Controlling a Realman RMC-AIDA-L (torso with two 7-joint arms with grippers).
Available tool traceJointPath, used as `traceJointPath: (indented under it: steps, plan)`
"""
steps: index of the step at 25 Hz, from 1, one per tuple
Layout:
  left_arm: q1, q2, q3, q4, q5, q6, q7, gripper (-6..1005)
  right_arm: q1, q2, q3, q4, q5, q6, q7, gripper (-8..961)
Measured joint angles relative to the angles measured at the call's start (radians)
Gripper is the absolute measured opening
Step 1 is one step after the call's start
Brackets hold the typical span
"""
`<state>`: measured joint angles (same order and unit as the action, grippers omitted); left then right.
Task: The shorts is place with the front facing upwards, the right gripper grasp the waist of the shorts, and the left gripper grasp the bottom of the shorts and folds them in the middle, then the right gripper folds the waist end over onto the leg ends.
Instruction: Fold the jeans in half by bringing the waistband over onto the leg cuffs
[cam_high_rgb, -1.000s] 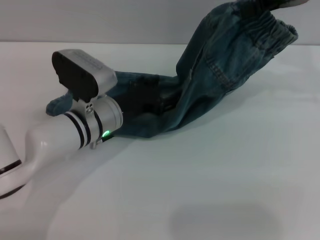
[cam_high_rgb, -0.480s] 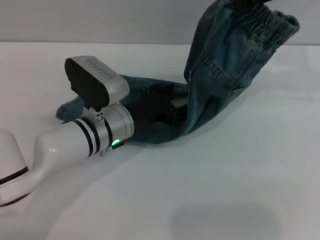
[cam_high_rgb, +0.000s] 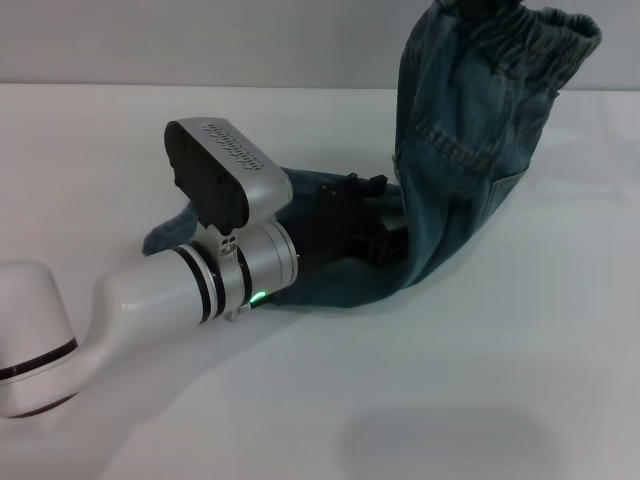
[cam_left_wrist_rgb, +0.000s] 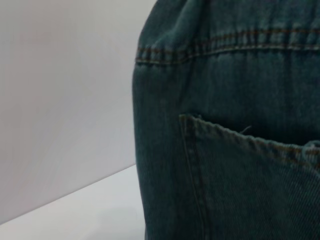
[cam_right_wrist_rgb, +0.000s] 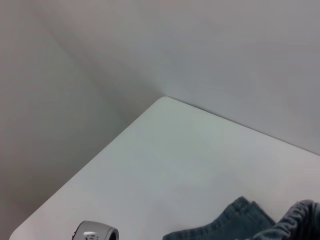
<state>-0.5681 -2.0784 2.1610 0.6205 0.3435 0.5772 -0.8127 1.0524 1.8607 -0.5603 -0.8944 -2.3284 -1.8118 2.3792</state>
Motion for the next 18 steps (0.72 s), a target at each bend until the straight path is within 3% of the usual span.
traceJointPath:
  steps: [18]
  plan:
    - [0.003, 0.0, 0.082, 0.05, -0.002, 0.001, -0.016, 766, 0.014, 0.006, -0.014, 0.023, 0.01, -0.005, 0.0, 44]
